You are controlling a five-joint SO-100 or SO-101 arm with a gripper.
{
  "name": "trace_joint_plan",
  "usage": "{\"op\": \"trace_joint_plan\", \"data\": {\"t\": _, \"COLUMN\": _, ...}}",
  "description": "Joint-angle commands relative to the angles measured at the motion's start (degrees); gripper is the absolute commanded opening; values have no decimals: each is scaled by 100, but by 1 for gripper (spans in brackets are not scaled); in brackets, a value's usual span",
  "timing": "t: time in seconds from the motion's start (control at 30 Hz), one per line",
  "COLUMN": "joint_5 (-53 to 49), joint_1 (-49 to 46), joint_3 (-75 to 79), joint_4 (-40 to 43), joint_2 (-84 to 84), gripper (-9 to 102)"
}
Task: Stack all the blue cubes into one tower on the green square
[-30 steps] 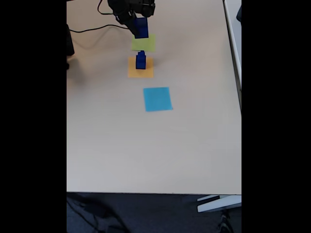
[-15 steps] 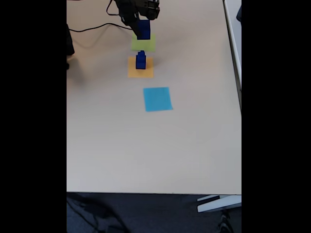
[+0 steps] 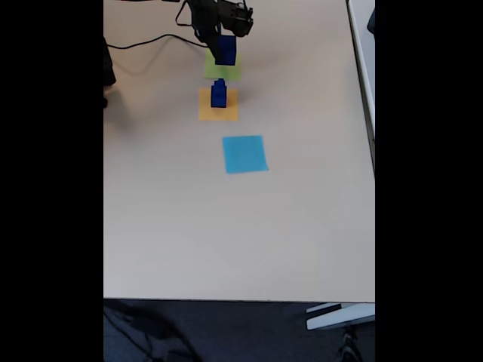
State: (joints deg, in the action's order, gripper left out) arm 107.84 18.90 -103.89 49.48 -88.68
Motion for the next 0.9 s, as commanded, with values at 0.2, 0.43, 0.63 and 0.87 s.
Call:
{"op": "trace_joint_plan", "data": {"t": 0.2, "joint_5": -70, "joint_1": -26, "joint_3": 149, "joint_4": -35, "joint_2": 88, "gripper": 0}}
{"op": "trace_joint_plan", "data": {"t": 0.43, "joint_5": 0, "joint_1": 18, "joint_3": 255, "joint_4": -97, "joint_2": 343, "gripper": 0}}
{"op": "trace_joint_plan", "data": {"t": 0.63, "joint_5": 18, "joint_1": 62, "joint_3": 483, "joint_4": -123, "joint_2": 633, "gripper": 0}}
{"op": "trace_joint_plan", "data": {"t": 0.87, "joint_5": 53, "joint_1": 105, "joint_3": 686, "joint_4": -123, "joint_2": 835, "gripper": 0}}
